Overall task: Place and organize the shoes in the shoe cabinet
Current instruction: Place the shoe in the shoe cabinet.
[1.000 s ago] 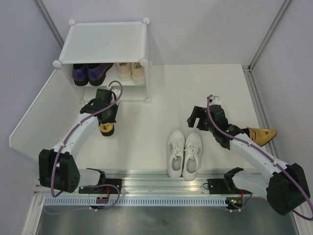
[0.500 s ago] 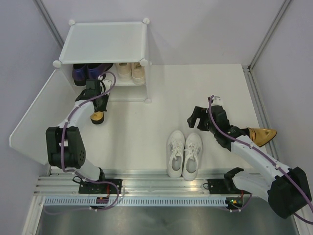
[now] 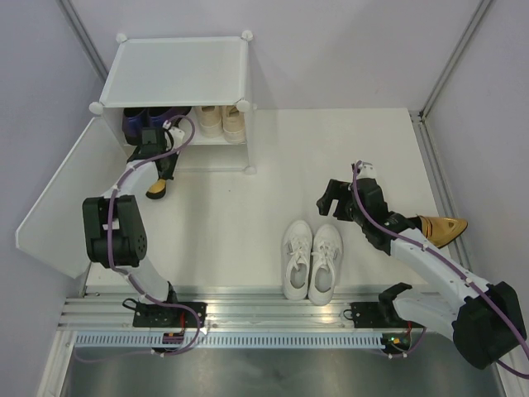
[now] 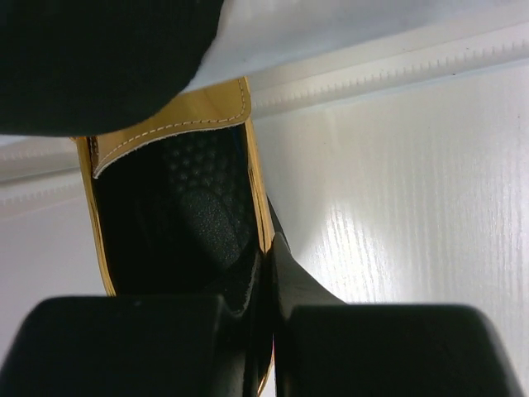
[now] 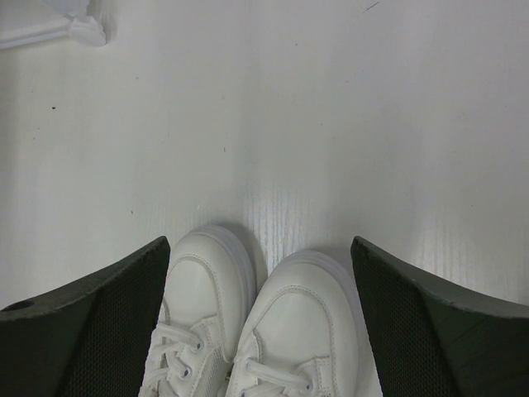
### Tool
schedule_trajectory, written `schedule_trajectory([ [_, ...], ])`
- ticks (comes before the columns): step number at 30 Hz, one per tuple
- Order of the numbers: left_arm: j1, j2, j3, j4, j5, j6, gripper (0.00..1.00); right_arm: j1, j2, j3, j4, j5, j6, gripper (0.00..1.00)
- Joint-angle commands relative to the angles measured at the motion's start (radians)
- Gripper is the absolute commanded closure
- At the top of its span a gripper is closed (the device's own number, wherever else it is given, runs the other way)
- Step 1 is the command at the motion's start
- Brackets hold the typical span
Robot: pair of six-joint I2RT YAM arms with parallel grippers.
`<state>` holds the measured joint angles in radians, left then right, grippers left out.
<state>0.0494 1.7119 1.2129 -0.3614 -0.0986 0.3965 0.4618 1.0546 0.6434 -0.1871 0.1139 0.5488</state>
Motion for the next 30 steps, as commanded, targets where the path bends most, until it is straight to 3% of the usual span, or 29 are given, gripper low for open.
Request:
schedule_trajectory([
  [1,0.006,0.006,0.069,0.125,-0.046,0.074,0.98,-0.003,0.001,-0.001,0.032,0.035,-0.016,0.07],
  [5,0.012,0.043,0.088,0.127,-0.050,0.071,0.97,-0.003,0.015,0.004,0.032,0.035,-0.016,0.07],
  [8,0.012,0.060,0.093,0.141,-0.058,0.071,0.90,-0.003,0.021,0.004,0.032,0.036,-0.018,0.07],
  [12,0.015,0.081,0.108,0.144,-0.081,0.061,0.72,-0.003,0.025,0.006,0.034,0.041,-0.020,0.07],
  [23,0.021,0.071,0.091,0.148,-0.102,0.005,0.63,-0.003,0.030,0.006,0.034,0.033,-0.023,0.07],
  [30,0.020,-0.020,0.043,0.147,-0.036,-0.047,0.49,-0.003,0.021,0.004,0.035,0.024,-0.021,0.07],
])
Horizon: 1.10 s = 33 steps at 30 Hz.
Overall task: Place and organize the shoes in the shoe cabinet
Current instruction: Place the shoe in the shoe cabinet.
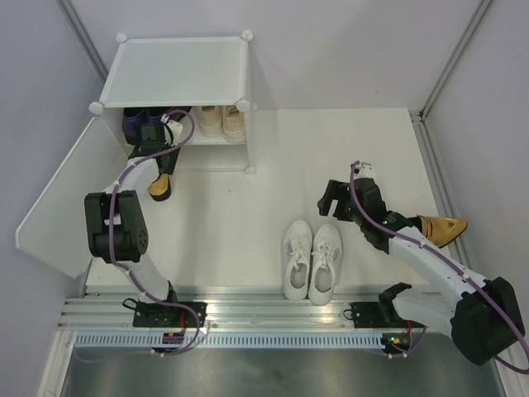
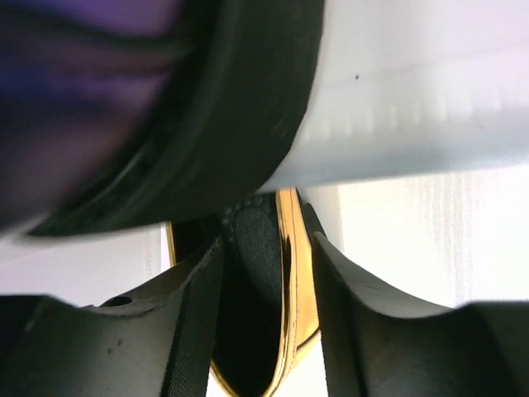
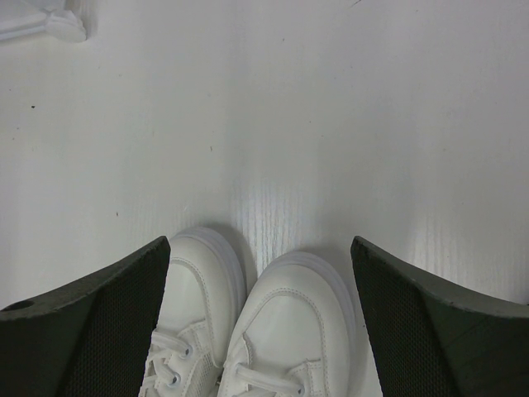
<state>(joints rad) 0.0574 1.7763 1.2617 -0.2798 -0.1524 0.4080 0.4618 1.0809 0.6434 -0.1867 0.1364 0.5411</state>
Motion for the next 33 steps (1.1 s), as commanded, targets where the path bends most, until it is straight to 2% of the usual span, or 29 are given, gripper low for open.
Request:
schedule_trajectory([
  [1,0.013,-0.101,-0.016,0.065,0.023,-0.063,0.48,-0.003,-0.007,0.004,0.033,0.000,-0.012,0.07],
  [13,0.012,-0.215,-0.123,0.057,0.080,-0.130,0.45,-0.003,-0.032,-0.004,0.038,-0.018,-0.010,0.07],
  [14,0.013,-0.230,-0.136,0.065,0.077,-0.138,0.44,-0.003,-0.033,-0.004,0.038,-0.023,-0.010,0.07],
  [16,0.013,-0.280,-0.183,0.082,0.059,-0.172,0.36,-0.003,-0.039,-0.005,0.041,-0.030,-0.012,0.07],
  [17,0.013,-0.300,-0.202,0.091,0.039,-0.184,0.29,-0.003,-0.041,-0.007,0.044,-0.037,-0.010,0.07],
  [21,0.018,-0.405,-0.303,0.155,0.027,-0.267,0.15,-0.003,-0.056,-0.011,0.049,-0.052,-0.010,0.07],
  [26,0.051,-0.462,-0.370,0.146,0.040,-0.337,0.08,-0.003,-0.073,-0.022,0.053,-0.075,-0.007,0.07],
  [33,0.140,-0.413,-0.421,0.205,0.175,-0.454,0.06,-0.003,-0.085,-0.027,0.061,-0.083,-0.006,0.07],
])
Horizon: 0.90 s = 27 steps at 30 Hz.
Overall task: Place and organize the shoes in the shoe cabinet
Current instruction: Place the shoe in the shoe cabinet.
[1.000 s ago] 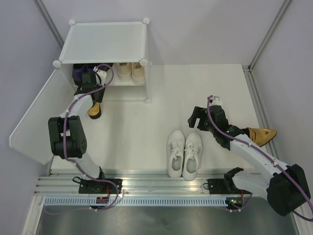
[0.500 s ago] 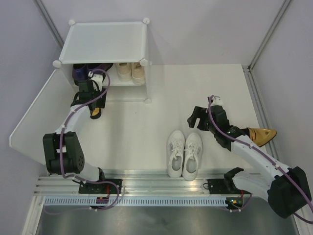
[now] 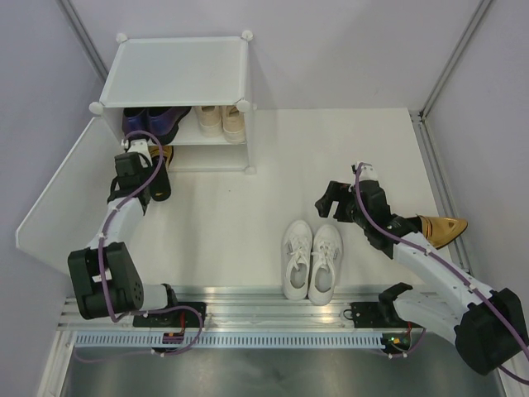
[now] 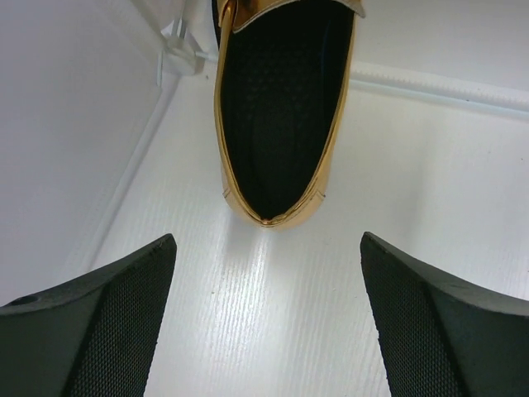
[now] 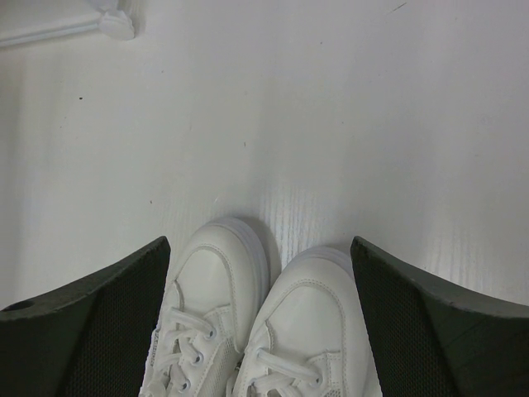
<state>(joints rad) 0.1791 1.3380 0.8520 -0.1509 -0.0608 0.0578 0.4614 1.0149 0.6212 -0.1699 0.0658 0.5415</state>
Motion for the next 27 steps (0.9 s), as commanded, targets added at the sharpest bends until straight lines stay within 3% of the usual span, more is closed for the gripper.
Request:
schedule_trajectory([
  [1,0.023,0.035,-0.010,0.086,0.088,-0.108,0.06,-0.003,-0.019,-0.006,0.044,-0.011,-0.006,0.07],
  [7,0.033,0.102,-0.031,0.177,0.118,-0.130,0.09,-0.003,-0.021,-0.006,0.043,0.003,-0.009,0.07],
  [13,0.060,0.156,-0.018,0.200,0.108,-0.125,0.20,-0.001,-0.018,-0.005,0.043,0.011,-0.012,0.07],
  [27,0.079,0.167,0.024,0.220,0.151,-0.141,0.83,-0.001,-0.006,-0.005,0.043,0.019,-0.015,0.07],
])
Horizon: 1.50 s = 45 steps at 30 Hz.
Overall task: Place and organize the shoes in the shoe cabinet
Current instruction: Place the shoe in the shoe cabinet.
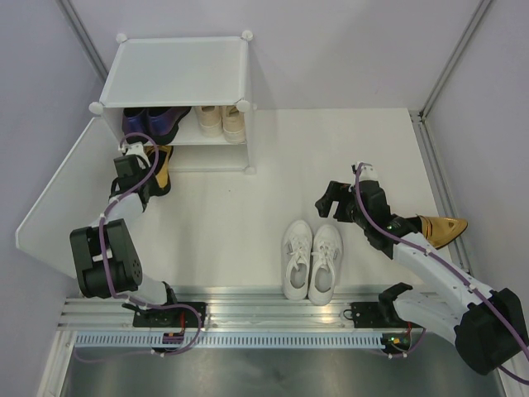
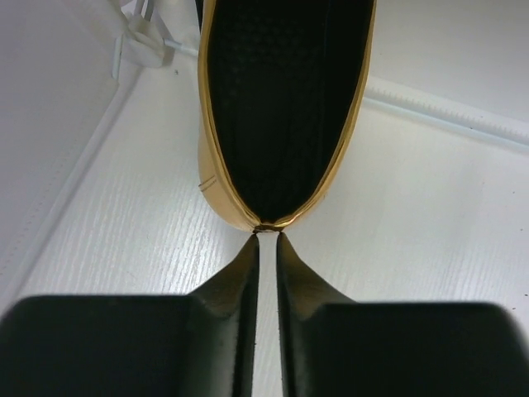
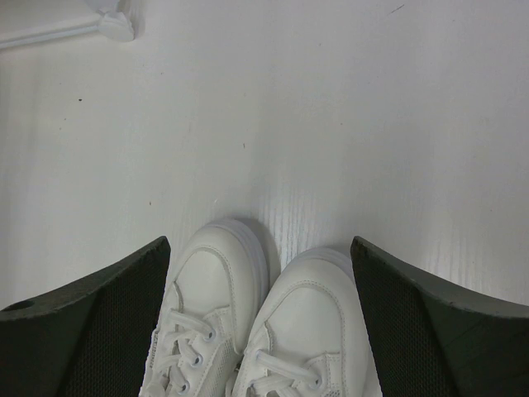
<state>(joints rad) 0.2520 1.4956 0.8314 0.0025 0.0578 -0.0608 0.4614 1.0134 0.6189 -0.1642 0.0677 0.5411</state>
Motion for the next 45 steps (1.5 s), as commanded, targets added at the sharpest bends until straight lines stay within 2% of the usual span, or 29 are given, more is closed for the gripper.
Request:
schedule_trajectory([
  [1,0.006,0.008,0.046,0.067,0.033,-0.020,0.89,-0.003,-0.003,-0.002,0.037,0.015,-0.013,0.07],
  [4,0.006,0.006,0.058,0.059,0.027,-0.011,0.98,-0.003,0.002,-0.002,0.038,0.015,-0.015,0.07],
  [9,0.007,0.003,0.078,0.056,0.033,-0.013,0.98,-0.003,0.004,-0.002,0.038,0.018,-0.015,0.07],
  [10,0.006,0.008,0.080,0.054,0.039,-0.014,0.95,-0.003,0.004,-0.002,0.037,0.020,-0.015,0.07],
  [11,0.004,0.009,0.080,0.053,0.037,-0.017,0.89,-0.004,0.005,-0.002,0.037,0.020,-0.015,0.07],
  [13,0.006,0.000,0.063,0.057,0.031,-0.025,0.68,-0.003,0.007,-0.001,0.037,0.015,-0.015,0.07],
  [14,0.004,-0.008,0.054,0.062,0.019,-0.027,0.48,-0.001,0.008,-0.001,0.038,0.014,-0.015,0.07],
  [15,0.004,-0.015,0.034,0.065,0.008,-0.027,0.43,-0.003,0.008,-0.001,0.037,0.012,-0.013,0.07],
  [17,0.006,-0.046,0.017,0.074,-0.024,-0.021,0.39,-0.003,0.008,-0.001,0.041,0.009,-0.012,0.07],
  [23,0.004,-0.077,0.017,0.083,-0.105,0.006,0.38,-0.003,0.005,-0.005,0.046,0.000,-0.010,0.07],
  [28,0.004,-0.023,0.051,0.088,-0.090,0.018,0.48,-0.001,0.010,-0.005,0.045,0.006,-0.012,0.07],
  [33,0.004,0.011,0.072,0.093,-0.064,0.022,0.52,-0.003,0.011,-0.005,0.045,0.021,-0.017,0.07],
  [45,0.006,0.052,0.097,0.093,-0.019,0.044,0.87,-0.003,0.013,-0.005,0.045,0.021,-0.017,0.07],
])
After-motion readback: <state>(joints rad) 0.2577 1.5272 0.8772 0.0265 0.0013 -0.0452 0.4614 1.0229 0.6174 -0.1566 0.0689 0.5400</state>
